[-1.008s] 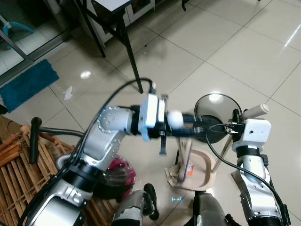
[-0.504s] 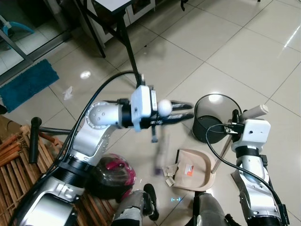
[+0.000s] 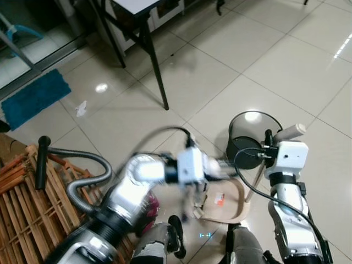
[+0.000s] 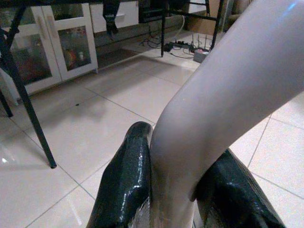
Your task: Sweep floor
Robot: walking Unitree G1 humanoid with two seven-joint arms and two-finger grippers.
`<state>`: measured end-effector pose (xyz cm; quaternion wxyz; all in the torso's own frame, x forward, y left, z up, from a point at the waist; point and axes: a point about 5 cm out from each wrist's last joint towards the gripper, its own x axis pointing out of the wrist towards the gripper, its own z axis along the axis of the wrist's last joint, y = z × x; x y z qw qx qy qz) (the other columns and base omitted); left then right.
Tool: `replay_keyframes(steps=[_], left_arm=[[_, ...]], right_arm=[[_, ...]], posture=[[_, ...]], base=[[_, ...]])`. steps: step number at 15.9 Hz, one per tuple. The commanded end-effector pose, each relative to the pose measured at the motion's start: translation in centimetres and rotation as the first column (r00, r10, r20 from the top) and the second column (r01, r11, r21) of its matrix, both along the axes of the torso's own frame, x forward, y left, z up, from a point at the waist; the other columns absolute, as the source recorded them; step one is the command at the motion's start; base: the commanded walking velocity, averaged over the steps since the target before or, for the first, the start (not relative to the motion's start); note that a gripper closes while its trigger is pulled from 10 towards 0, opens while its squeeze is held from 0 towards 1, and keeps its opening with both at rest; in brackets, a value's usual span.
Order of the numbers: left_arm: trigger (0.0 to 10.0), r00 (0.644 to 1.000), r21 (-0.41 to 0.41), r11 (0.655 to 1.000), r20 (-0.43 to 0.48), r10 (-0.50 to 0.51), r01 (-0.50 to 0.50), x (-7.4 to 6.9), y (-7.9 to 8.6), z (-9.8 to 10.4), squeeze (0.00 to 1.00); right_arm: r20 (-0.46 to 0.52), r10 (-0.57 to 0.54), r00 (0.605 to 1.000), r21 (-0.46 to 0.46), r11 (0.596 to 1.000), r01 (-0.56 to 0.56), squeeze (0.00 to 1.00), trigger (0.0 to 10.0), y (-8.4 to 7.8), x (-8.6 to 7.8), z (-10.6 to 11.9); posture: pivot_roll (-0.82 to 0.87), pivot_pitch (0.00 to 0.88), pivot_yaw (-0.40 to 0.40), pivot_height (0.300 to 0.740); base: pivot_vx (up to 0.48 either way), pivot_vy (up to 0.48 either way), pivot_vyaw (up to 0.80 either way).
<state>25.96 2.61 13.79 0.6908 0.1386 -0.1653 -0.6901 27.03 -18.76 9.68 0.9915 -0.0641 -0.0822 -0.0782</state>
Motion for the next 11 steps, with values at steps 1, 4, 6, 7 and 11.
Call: replay_keyframes(steps=[1, 4, 6, 7, 11], left_arm=[[10.0, 0.999, 0.032, 0.998, 0.006, -0.050, 0.050, -0.8, -0.2, -0.8, 0.00], [10.0, 0.994, -0.057, 0.994, -0.046, -0.100, 0.098, -2.0, -2.3, -0.4, 0.00], [10.0, 0.994, -0.110, 0.991, -0.061, -0.089, 0.082, -1.9, -2.8, 0.4, 0.00], [10.0, 0.996, -0.172, 0.984, -0.066, -0.066, 0.053, -1.3, -3.2, 1.6, 0.00], [10.0, 0.998, -0.250, 0.967, -0.032, -0.058, 0.049, 0.1, -3.4, 4.6, 0.00]], right_arm=[[-0.064, 0.021, 0.998, 0.008, 1.000, -0.020, 0.00, 10.0, 0.7, -0.5, -1.3], [-0.060, 0.023, 0.998, 0.012, 1.000, -0.023, 0.00, 10.0, 1.0, -0.5, -1.2], [-0.058, 0.023, 0.998, 0.013, 1.000, -0.022, 0.00, 10.0, 0.9, -0.4, -1.1], [-0.058, 0.024, 0.998, 0.014, 1.000, -0.023, 0.00, 10.0, 0.9, -0.4, -1.1], [-0.054, 0.027, 0.998, 0.039, 0.999, -0.025, 0.00, 10.0, 1.0, -0.6, -1.1]], posture=[[-0.05, 0.236, 0.173, 0.740], [-0.05, 0.235, 0.177, 0.740], [-0.05, 0.235, 0.176, 0.740], [-0.05, 0.230, 0.175, 0.740], [-0.05, 0.208, 0.175, 0.740]], base=[[0.000, 0.000, 0.00], [0.000, 0.000, 0.00], [0.000, 0.000, 0.00], [0.000, 0.000, 0.00], [0.000, 0.000, 0.00]])
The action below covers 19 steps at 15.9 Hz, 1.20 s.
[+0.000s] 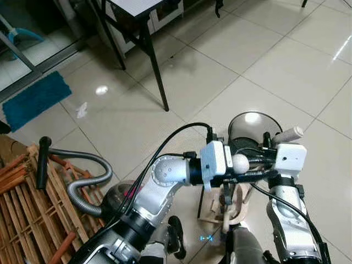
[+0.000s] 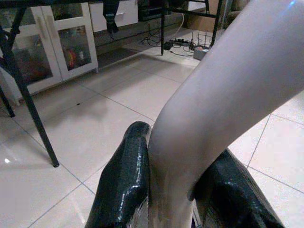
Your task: Sweep floor
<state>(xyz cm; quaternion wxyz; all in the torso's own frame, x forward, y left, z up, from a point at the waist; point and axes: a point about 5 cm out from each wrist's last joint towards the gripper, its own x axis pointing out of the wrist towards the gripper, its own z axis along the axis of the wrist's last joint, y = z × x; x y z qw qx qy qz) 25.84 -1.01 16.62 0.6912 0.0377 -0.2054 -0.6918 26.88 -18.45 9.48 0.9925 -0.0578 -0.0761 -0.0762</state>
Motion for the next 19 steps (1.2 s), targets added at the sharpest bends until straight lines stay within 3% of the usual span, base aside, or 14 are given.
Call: replay_keyframes(steps=[1, 4, 7, 10, 12, 14, 16, 17, 19], left_arm=[[10.0, 0.999, -0.061, 0.998, 0.052, -0.003, 0.006, 0.3, 0.2, 2.0, 0.00], [10.0, 0.993, -0.034, 0.998, 0.105, -0.050, 0.054, 0.8, 1.0, 3.8, 0.00], [10.0, 0.982, 0.068, 0.994, 0.166, -0.093, 0.082, 2.1, 3.5, 5.8, 0.00], [10.0, 0.974, 0.136, 0.990, 0.213, -0.072, 0.043, 3.4, 6.6, 8.3, 0.00], [10.0, 0.968, 0.172, 0.985, 0.250, -0.020, -0.024, 4.4, 8.2, 9.4, 0.00], [10.0, 0.958, 0.153, 0.978, 0.269, 0.098, -0.143, 5.8, 9.6, 9.9, 0.00], [10.0, 0.924, 0.102, 0.937, 0.234, 0.303, -0.334, 7.4, 11.0, 9.5, 0.00], [10.0, 0.913, 0.093, 0.920, 0.197, 0.357, -0.380, 7.4, 11.3, 8.3, 0.00], [10.0, 0.890, 0.088, 0.893, 0.169, 0.423, -0.441, 7.5, 11.7, 7.1, 0.00]], right_arm=[[-0.043, 0.022, 0.999, 0.029, 0.999, -0.021, 0.00, 10.0, 0.6, -0.6, -0.9], [-0.045, 0.008, 0.999, 0.038, 0.999, -0.006, 0.00, 10.0, -0.2, -0.9, -1.1], [-0.050, -0.018, 0.999, 0.042, 0.999, 0.020, 0.00, 10.0, -1.0, -1.2, -1.3], [-0.047, -0.020, 0.999, 0.048, 0.999, 0.022, 0.00, 10.0, -1.2, -1.0, -1.3], [-0.036, -0.007, 0.999, 0.067, 0.998, 0.010, 0.00, 10.0, -1.1, -0.8, -1.0], [-0.014, 0.010, 1.000, 0.099, 0.995, -0.008, 0.00, 10.0, -1.0, -0.4, -0.3], [0.067, 0.026, 0.997, 0.147, 0.988, -0.036, 0.00, 10.0, -1.0, 0.5, 2.7], [0.112, 0.039, 0.993, 0.171, 0.984, -0.058, 0.00, 10.0, -1.0, 1.1, 4.8], [0.158, 0.047, 0.986, 0.179, 0.981, -0.075, 0.00, 10.0, -1.3, 1.9, 6.9]], posture=[[-0.05, 0.208, 0.175, 0.740], [-0.04, 0.193, 0.178, 0.740], [-0.03, 0.173, 0.184, 0.740], [-0.03, 0.147, 0.187, 0.740], [-0.03, 0.137, 0.185, 0.740], [-0.03, 0.118, 0.182, 0.740], [-0.04, 0.108, 0.181, 0.740], [-0.05, 0.101, 0.178, 0.740], [-0.06, 0.098, 0.180, 0.740]], base=[[0.000, 0.000, 0.00], [0.000, 0.000, 0.00], [0.000, 0.000, 0.00], [0.000, 0.000, 0.00], [0.000, 0.000, 0.00], [0.000, 0.000, 0.00], [0.000, 0.000, 0.00], [0.000, 0.000, 0.00], [0.000, 0.000, 0.00]])
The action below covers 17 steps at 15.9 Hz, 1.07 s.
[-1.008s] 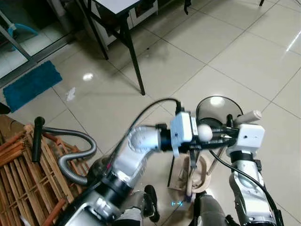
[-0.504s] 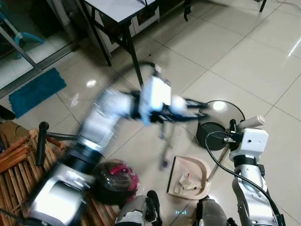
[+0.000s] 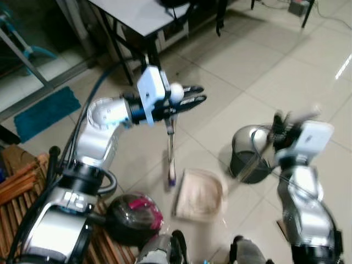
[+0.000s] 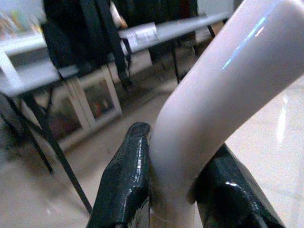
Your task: Sweep floor
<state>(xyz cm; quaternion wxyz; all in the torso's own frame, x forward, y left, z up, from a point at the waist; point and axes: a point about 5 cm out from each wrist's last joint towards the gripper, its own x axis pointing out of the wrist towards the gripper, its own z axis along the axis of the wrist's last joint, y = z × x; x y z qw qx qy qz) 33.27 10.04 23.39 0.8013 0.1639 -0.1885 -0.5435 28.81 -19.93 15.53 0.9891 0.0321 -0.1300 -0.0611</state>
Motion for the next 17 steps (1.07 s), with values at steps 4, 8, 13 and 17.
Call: replay_keyframes(steps=[4, 8, 13, 17], left_arm=[[10.0, 0.955, -0.094, 0.950, -0.033, 0.296, -0.298, 1.2, 2.2, -0.8, 0.00], [10.0, 0.852, -0.142, 0.848, -0.210, 0.479, -0.511, 1.2, 3.6, -3.4, 0.00], [10.0, 0.765, -0.154, 0.759, -0.276, 0.582, -0.632, -0.4, 3.5, -5.6, 0.00], [10.0, 0.759, -0.136, 0.763, -0.309, 0.574, -0.632, -1.1, 2.6, -6.3, 0.00]], right_arm=[[0.125, 0.041, 0.991, 0.037, 0.998, -0.046, 0.00, 10.0, 0.3, 1.4, 4.8], [0.205, 0.053, 0.977, 0.048, 0.997, -0.064, 0.00, 10.0, 0.3, 3.0, 8.8], [0.265, -0.030, 0.964, 0.051, 0.999, 0.017, 0.00, 10.0, -1.8, 3.6, 11.9], [0.283, -0.081, 0.956, 0.066, 0.996, 0.065, 0.00, 10.0, -3.1, 3.4, 12.8]], posture=[[-0.07, 0.076, 0.167, 0.740], [-0.07, 0.056, 0.142, 0.740], [-0.06, 0.053, 0.132, 0.740], [-0.06, 0.054, 0.135, 0.740]], base=[[0.000, 0.000, 0.00], [0.000, 0.000, 0.00], [0.000, 0.000, 0.00], [0.000, 0.000, 0.00]])
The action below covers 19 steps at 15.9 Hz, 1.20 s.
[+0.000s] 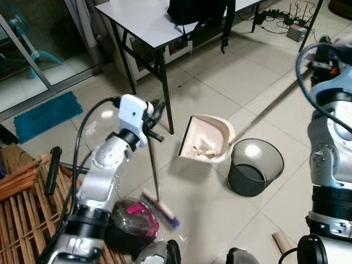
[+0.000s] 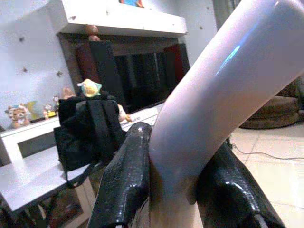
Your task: Sweep floor
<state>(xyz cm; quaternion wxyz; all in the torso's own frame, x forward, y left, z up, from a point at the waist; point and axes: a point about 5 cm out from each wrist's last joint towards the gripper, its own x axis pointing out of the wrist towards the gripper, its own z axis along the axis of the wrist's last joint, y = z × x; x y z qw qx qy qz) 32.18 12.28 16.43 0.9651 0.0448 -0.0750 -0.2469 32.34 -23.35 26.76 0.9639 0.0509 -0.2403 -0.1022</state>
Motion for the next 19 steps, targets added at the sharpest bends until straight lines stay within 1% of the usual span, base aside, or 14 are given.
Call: replay_keyframes(steps=[1, 3, 4, 6, 8, 11, 13, 14, 15, 16, 17, 19], left_arm=[[10.0, 1.000, 0.014, 1.000, 0.019, 0.012, -0.012, -0.2, -0.2, 0.4, 0.00], [10.0, 0.999, 0.022, 0.998, 0.002, 0.053, -0.053, -0.5, -0.6, -0.2, 0.00], [10.0, 0.999, 0.027, 0.998, -0.002, 0.054, -0.054, -0.7, -0.7, -0.4, 0.00], [10.0, 0.998, 0.041, 0.997, -0.012, 0.062, -0.062, -1.2, -0.7, -0.8, 0.00], [10.0, 0.996, 0.032, 0.996, -0.018, 0.086, -0.085, -1.4, -0.7, -0.8, 0.00], [10.0, 0.995, 0.039, 0.995, -0.021, 0.093, -0.093, -1.8, -0.9, -0.9, 0.00], [10.0, 0.993, 0.044, 0.993, -0.025, 0.113, -0.112, -1.5, -0.5, -0.6, 0.00], [10.0, 0.993, 0.061, 0.992, -0.013, 0.113, -0.112, -1.5, -0.5, -0.5, 0.00], [10.0, 0.994, 0.072, 0.992, -0.008, 0.106, -0.105, -1.4, -0.5, -0.3, 0.00], [10.0, 0.997, 0.103, 0.991, 0.005, 0.082, -0.082, -1.5, -0.7, -0.3, 0.00], [10.0, 0.997, 0.108, 0.991, 0.013, 0.074, -0.075, -1.6, -0.8, -0.3, 0.00], [10.0, 0.997, 0.077, 0.994, 0.008, 0.075, -0.076, -1.6, -0.8, -0.2, 0.00]], right_arm=[[0.087, -0.010, 0.996, 0.009, 1.000, 0.009, 0.00, 10.0, -0.4, -0.4, 2.4], [0.103, -0.025, 0.994, -0.016, 1.000, 0.027, 0.00, 10.0, -1.0, -0.9, 3.6], [0.101, -0.025, 0.995, -0.024, 0.999, 0.028, 0.00, 10.0, -1.1, -1.0, 3.7], [0.095, -0.030, 0.995, -0.033, 0.999, 0.033, 0.00, 10.0, -1.2, -1.3, 3.4], [0.085, -0.046, 0.995, -0.037, 0.998, 0.049, 0.00, 10.0, -1.5, -1.4, 3.2], [0.083, -0.068, 0.994, -0.030, 0.997, 0.071, 0.00, 10.0, -2.0, -1.4, 3.1], [0.088, -0.075, 0.993, -0.029, 0.997, 0.078, 0.00, 10.0, -2.2, -1.6, 3.3], [0.088, -0.077, 0.993, -0.029, 0.996, 0.080, 0.00, 10.0, -2.3, -1.6, 3.3], [0.086, -0.083, 0.993, -0.027, 0.996, 0.085, 0.00, 10.0, -2.5, -1.7, 3.2], [0.086, -0.086, 0.993, -0.026, 0.996, 0.088, 0.00, 10.0, -2.5, -1.7, 3.2], [0.086, -0.086, 0.993, -0.026, 0.996, 0.089, 0.00, 10.0, -2.4, -1.7, 3.2], [0.080, -0.085, 0.993, -0.024, 0.996, 0.087, 0.00, 10.0, -2.3, -1.6, 2.9]], posture=[[-0.07, 0.055, 0.136, 0.740], [-0.07, 0.055, 0.135, 0.740], [-0.07, 0.056, 0.135, 0.740], [-0.06, 0.053, 0.129, 0.740], [-0.05, 0.051, 0.125, 0.740], [-0.05, 0.042, 0.124, 0.740], [-0.05, 0.041, 0.126, 0.740], [-0.05, 0.039, 0.125, 0.740], [-0.05, 0.039, 0.125, 0.740], [-0.04, 0.039, 0.125, 0.740], [-0.05, 0.039, 0.125, 0.740], [-0.04, 0.038, 0.123, 0.740]], base=[[0.000, 0.000, 0.00], [0.000, -0.133, 0.00], [0.000, -0.330, 0.00], [0.000, -0.435, 0.00], [0.000, -0.439, 0.00], [0.000, -0.436, 0.00], [0.000, 0.000, 0.00], [0.000, 0.000, 0.00], [0.000, 0.000, 0.00], [0.000, 0.000, 0.00], [0.000, 0.000, 0.00], [0.272, 0.000, 0.00]])
